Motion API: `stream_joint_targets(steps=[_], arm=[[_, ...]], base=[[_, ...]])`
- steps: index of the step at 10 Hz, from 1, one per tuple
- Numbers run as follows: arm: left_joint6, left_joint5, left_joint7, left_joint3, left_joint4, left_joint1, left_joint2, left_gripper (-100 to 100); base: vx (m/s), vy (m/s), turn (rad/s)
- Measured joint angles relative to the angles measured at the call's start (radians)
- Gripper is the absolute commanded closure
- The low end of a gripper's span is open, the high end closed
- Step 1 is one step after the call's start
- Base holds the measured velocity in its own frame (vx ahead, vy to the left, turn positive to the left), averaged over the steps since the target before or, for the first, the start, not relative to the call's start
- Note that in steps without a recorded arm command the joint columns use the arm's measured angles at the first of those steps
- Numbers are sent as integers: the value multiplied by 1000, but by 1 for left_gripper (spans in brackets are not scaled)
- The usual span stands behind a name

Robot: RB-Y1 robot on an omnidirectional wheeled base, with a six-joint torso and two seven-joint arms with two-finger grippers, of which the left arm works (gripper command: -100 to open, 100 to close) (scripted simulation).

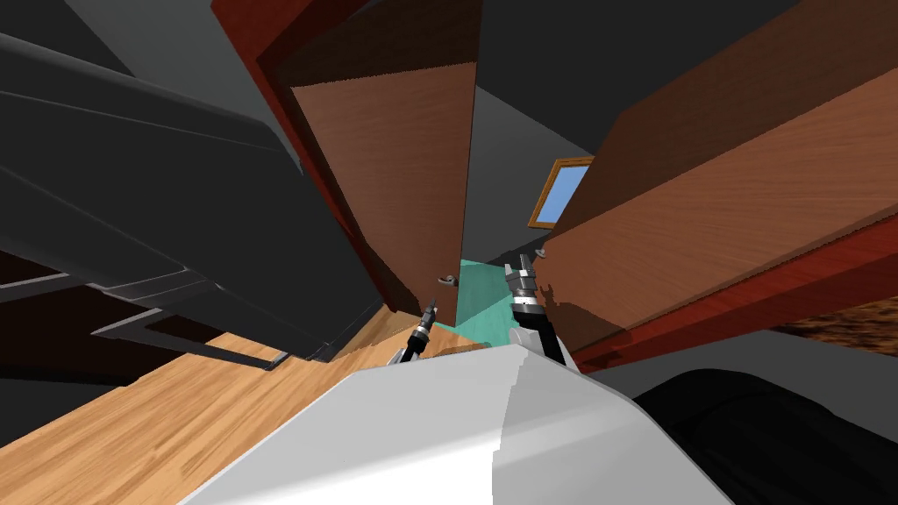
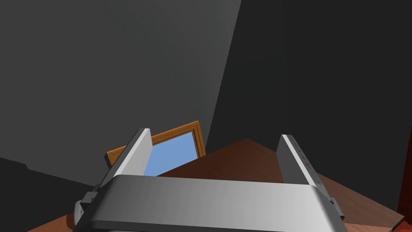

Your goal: Push the door open

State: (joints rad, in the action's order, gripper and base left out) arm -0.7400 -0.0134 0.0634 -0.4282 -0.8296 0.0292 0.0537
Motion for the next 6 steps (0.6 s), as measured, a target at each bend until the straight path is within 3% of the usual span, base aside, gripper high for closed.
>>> stream_joint_targets(steps=[6], arm=[[-8, 4, -7, 16, 19, 6, -3, -100]], base=[[203, -94, -31]])
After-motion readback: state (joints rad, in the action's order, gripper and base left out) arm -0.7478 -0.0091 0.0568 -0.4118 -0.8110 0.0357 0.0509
